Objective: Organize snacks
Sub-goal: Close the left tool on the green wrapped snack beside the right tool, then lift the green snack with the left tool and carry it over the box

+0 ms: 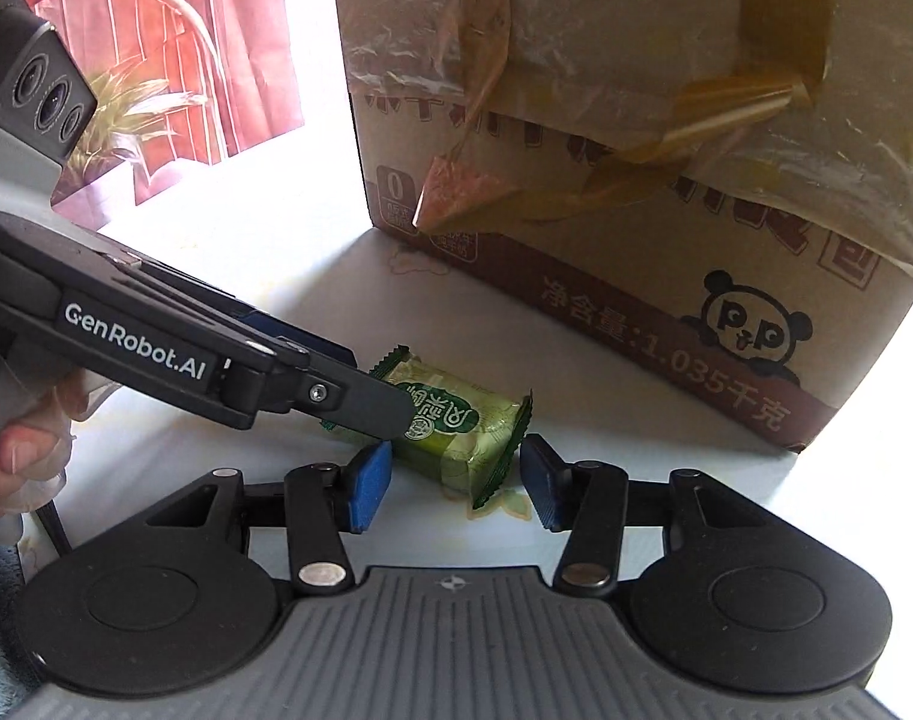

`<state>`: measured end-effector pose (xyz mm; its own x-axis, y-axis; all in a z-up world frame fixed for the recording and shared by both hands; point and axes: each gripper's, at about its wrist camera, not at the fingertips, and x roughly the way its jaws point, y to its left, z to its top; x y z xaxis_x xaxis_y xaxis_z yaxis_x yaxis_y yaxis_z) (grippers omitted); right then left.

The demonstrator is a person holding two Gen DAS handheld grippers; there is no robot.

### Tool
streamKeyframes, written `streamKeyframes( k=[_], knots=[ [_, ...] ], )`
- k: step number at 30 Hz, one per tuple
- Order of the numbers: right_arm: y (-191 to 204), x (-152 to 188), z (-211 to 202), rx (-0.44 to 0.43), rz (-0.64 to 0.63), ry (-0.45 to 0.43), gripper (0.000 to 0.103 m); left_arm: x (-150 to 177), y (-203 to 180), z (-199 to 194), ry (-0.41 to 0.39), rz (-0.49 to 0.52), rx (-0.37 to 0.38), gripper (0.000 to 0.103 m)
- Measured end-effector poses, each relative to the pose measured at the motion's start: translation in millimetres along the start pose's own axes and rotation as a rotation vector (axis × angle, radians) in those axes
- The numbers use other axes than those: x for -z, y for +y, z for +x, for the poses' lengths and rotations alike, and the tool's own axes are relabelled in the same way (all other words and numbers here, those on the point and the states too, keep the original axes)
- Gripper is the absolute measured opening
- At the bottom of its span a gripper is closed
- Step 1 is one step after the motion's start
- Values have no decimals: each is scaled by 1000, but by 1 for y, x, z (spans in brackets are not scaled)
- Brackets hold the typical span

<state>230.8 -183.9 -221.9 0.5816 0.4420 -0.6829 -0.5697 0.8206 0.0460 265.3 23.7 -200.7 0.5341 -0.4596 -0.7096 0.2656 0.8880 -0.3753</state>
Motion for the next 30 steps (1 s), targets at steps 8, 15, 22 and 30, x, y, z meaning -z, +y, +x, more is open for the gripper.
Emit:
streamKeyframes(
  k=[8, 15, 22, 30],
  knots=[
    [5, 4, -4, -10, -9, -16, 34, 5, -14, 14, 2, 19, -11, 39],
    [5, 10, -16, -18, 43, -38, 33, 4, -27, 6, -11, 55, 6, 39],
    [5, -4, -48, 10, 32, -121, 33, -18, -53, -24, -105, 129, 19, 39],
    [7, -43, -91, 54, -26, -231, 33, -56, -77, -62, -186, 169, 20, 39]
  ],
)
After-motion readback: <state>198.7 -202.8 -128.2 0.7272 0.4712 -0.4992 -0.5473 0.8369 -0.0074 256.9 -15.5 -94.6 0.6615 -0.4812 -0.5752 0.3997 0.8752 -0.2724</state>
